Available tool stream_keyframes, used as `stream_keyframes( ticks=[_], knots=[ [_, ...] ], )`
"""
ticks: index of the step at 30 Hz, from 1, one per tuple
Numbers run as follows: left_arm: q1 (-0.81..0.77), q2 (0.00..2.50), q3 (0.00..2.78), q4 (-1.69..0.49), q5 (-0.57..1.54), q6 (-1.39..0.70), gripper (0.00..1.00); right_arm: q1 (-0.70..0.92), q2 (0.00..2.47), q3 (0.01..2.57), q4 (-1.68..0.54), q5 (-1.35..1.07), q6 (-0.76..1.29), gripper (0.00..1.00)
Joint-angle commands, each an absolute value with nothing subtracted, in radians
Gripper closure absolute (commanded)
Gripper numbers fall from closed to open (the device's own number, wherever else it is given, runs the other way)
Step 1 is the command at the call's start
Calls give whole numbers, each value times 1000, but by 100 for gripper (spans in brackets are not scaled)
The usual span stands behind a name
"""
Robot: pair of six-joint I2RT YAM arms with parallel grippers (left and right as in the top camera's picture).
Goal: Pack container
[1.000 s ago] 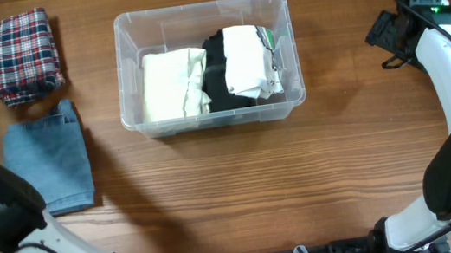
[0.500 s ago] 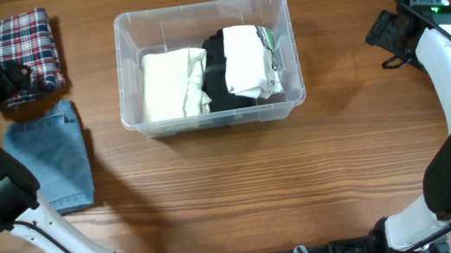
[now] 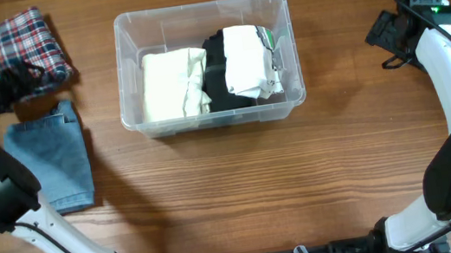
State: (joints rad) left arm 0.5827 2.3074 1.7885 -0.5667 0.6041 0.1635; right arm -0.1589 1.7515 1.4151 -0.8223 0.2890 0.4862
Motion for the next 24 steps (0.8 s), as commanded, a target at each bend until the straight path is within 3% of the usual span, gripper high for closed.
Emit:
stream_keyframes(
  ticks=[1,3,16,24],
  knots=[
    [601,2175,1801,-453,571,124,0,-161,1764,1415,-819,287,500,0],
    [606,2176,1801,-386,510,43,0,-161,1764,1415,-819,287,500,0],
    [586,2248,1801,-242,455,48,0,-161,1764,1415,-819,287,500,0],
    [549,2354,1801,-270,436,47,0,-161,1764,1415,-819,287,500,0]
  ],
)
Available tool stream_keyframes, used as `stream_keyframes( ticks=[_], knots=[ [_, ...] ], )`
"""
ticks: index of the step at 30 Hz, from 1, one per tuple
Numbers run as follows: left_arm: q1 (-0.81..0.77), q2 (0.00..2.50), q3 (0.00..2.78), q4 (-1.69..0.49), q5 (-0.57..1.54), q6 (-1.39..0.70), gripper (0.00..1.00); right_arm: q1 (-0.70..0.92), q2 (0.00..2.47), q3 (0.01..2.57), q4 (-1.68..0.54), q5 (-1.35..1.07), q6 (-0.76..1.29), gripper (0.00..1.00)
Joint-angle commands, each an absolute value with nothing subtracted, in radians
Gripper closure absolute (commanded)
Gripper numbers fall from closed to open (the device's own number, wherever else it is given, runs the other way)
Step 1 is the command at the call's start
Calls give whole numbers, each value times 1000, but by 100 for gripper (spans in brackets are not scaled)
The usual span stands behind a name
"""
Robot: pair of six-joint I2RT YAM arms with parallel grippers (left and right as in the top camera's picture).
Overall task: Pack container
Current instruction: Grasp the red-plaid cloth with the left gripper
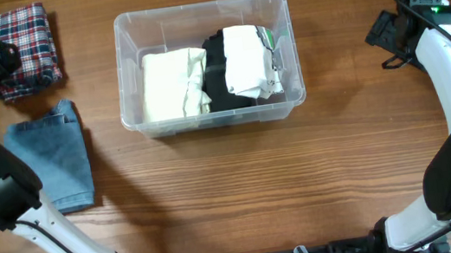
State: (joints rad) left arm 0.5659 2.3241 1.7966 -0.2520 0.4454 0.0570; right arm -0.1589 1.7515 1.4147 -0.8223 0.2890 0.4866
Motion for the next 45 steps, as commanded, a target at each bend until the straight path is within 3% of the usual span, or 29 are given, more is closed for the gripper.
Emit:
stream_keyframes(
  ticks=[1,14,22,25,45],
  knots=[
    [543,2356,1801,-279,437,48,0,-161,1764,1415,-819,287,500,0],
    [453,2352,1801,-611,435,48,0,-161,1764,1415,-819,287,500,0],
    [498,2191,1801,-435,425,32,0,-161,1764,1415,-819,287,500,0],
    [522,2181,1801,-354,391,-94,0,-161,1764,1415,-819,287,500,0],
    [530,2395,1801,-250,401,-356,0,-161,1764,1415,-819,287,500,0]
  ],
)
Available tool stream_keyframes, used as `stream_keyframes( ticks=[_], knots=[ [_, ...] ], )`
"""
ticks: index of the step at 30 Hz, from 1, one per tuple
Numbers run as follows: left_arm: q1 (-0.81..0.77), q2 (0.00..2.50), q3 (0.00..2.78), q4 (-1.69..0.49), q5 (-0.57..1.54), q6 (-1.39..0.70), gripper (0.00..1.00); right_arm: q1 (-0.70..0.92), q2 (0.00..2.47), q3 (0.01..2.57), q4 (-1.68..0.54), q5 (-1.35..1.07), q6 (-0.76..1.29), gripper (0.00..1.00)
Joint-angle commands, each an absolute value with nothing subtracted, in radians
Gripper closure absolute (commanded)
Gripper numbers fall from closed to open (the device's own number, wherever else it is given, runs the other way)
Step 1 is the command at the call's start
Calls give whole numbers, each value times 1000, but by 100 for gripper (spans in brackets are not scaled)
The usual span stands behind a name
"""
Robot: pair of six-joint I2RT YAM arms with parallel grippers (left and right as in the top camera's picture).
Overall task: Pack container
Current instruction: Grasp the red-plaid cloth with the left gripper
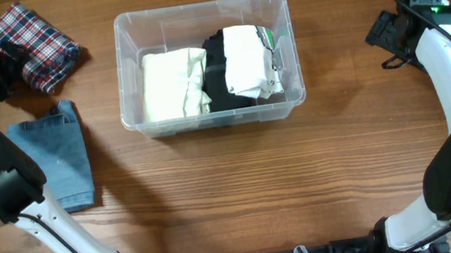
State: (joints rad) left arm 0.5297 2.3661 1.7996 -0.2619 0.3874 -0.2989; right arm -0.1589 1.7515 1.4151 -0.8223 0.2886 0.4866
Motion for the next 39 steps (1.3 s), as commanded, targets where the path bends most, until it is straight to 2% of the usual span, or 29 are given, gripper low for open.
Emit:
stream_keyframes(
  ticks=[1,15,29,30,31,32,35,36,37,38,39],
  knots=[
    [530,2404,1801,-247,407,-372,0,-161,1764,1415,-819,287,500,0],
    [517,2452,1801,-246,558,-412,0,-162,1764,1415,-819,287,499,0],
    [508,2452,1801,-266,561,-412,0,-161,1764,1415,-819,287,500,0],
    [508,2452,1801,-266,561,-412,5,-161,1764,1415,-819,287,500,0],
    [508,2452,1801,-266,561,-412,22,-161,1764,1415,-819,287,500,0],
    [508,2452,1801,-266,561,-412,34,-161,1764,1415,-819,287,500,0],
    [508,2452,1801,-266,561,-413,65,-161,1764,1415,-819,287,500,0],
    [509,2452,1801,-265,561,-413,69,-161,1764,1415,-819,287,500,0],
    [509,2450,1801,-266,562,-413,87,-161,1764,1415,-819,287,500,0],
    [509,2449,1801,-266,571,-413,96,-161,1764,1415,-819,287,500,0],
    [509,2447,1801,-266,590,-413,96,-161,1764,1415,-819,287,499,0]
  ],
)
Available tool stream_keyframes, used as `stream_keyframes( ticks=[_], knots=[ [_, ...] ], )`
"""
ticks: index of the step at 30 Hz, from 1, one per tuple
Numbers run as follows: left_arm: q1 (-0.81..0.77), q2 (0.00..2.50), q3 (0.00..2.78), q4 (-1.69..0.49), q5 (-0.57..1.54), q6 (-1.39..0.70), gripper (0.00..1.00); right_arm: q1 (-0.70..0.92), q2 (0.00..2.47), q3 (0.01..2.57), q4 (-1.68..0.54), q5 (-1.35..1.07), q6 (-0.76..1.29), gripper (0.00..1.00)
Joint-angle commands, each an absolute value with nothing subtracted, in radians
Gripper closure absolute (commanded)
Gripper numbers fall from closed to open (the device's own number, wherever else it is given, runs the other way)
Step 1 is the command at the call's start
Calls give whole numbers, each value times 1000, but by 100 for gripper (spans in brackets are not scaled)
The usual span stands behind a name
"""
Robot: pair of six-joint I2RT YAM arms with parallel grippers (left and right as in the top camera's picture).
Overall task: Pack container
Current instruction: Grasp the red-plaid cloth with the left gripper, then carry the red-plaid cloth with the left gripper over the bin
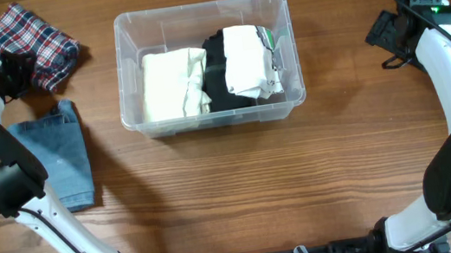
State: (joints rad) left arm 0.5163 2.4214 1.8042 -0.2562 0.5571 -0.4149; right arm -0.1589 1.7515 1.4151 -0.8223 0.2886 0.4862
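Observation:
A clear plastic container [119, 36] stands at the back middle of the table. Inside lie a cream folded cloth [173, 83] on the left and a black garment [220, 83] with a white one [245, 61] on top at the right. A red plaid cloth [36, 46] lies crumpled and diagonal at the far left. My left gripper [12, 72] is at its lower left edge and looks shut on it. A folded denim piece [55, 158] lies below. My right gripper [381, 38] hangs off to the right, away from the container; its jaws are too dark to read.
The wooden table [243, 194] runs wide in front of the container. Both arms' bases stand at the near edge. A cable loops over the right arm at the back right corner.
My left wrist has shifted slightly to the right and down at the plaid cloth's edge. The cloth has barely changed. The right arm, the container and the denim are where they were.
My left gripper was first at the lower left of the neatly folded plaid cloth. Then it sat higher on the cloth's left side, with the cloth shifted slightly. Later the cloth lay turned diagonal and rumpled, nearer the container, and it stays so now.

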Motion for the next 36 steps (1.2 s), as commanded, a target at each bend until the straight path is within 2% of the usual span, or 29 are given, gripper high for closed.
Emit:
stream_keyframes(
  ticks=[1,10,19,22,23,27,31,36],
  knots=[
    [509,2444,1801,-266,617,-413,96,-161,1764,1415,-819,287,500,0],
    [509,2255,1801,-270,850,-440,96,-161,1764,1415,-819,287,500,0],
    [461,1775,1801,-537,864,-442,96,-161,1764,1415,-819,287,500,0],
    [350,1645,1801,-697,864,-339,96,-161,1764,1415,-819,287,500,0],
    [264,1609,1801,-783,863,-295,96,-161,1764,1415,-819,287,500,0],
    [93,1606,1801,-894,852,-283,96,-161,1764,1415,-819,287,499,0],
    [-134,1652,1800,-909,799,-294,96,-161,1764,1415,-819,287,500,0],
    [-340,1728,1800,-918,636,-300,96,-161,1764,1415,-819,287,500,0]
  ],
)
